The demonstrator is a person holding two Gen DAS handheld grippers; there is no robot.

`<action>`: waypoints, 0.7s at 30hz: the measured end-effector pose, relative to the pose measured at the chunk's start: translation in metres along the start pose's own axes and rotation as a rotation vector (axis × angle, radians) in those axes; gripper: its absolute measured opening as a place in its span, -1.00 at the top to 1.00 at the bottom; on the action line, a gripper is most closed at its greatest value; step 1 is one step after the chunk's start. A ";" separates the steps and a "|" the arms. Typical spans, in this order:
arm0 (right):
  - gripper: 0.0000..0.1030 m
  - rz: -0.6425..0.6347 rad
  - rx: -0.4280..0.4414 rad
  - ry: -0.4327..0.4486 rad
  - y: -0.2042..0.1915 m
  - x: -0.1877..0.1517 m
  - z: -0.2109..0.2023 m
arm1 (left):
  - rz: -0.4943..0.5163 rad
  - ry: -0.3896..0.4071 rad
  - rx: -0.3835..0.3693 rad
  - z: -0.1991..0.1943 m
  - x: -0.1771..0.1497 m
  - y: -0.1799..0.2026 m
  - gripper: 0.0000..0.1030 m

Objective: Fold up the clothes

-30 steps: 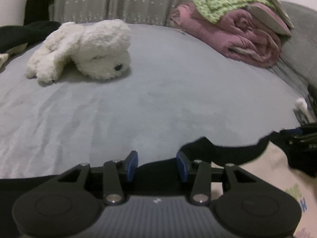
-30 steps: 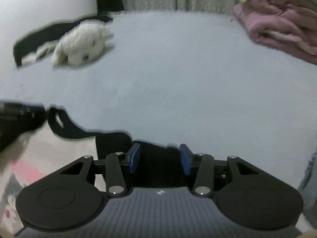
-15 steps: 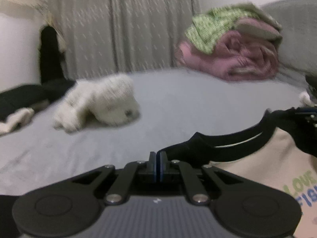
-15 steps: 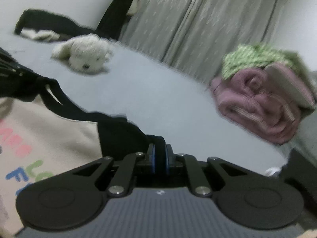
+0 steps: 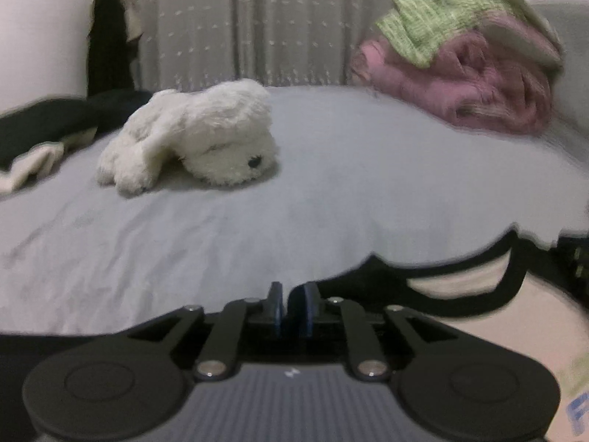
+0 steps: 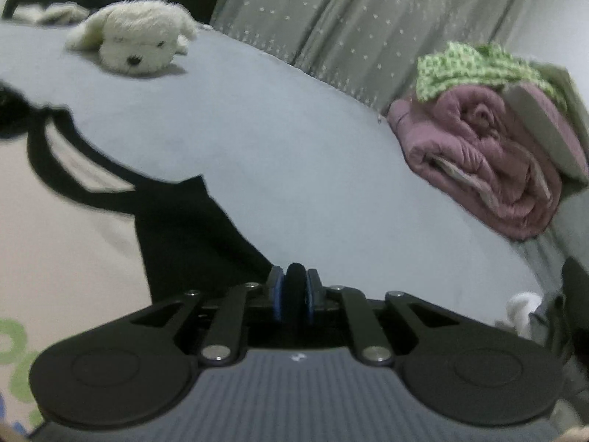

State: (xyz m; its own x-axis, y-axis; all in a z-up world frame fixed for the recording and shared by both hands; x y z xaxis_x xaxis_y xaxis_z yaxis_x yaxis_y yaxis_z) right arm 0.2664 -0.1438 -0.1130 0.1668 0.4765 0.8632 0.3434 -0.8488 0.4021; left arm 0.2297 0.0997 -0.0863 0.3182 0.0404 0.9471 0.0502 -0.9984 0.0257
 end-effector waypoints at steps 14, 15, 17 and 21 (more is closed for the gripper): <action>0.62 0.262 0.189 -0.037 -0.017 0.020 -0.010 | -0.104 -0.055 -0.126 0.001 -0.015 0.032 0.76; 0.62 0.249 0.183 -0.042 -0.021 0.018 -0.006 | -0.120 -0.053 -0.121 0.003 -0.015 0.031 0.76; 0.55 0.246 0.169 -0.045 -0.025 0.016 0.003 | -0.141 -0.050 -0.115 0.011 -0.014 0.029 0.74; 0.50 0.316 0.136 -0.049 -0.021 0.021 0.019 | -0.160 -0.037 -0.090 0.019 -0.011 0.030 0.74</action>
Point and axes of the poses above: each gripper's, at about its wrist camera, not at the fingertips, and z roughly the way its jaws point, y to its right, x to its top, the point moved 2 cm from there along z, roughly the way its jaws point, and after that the axes turned 15 degrees about y, right-handed, at the moved point
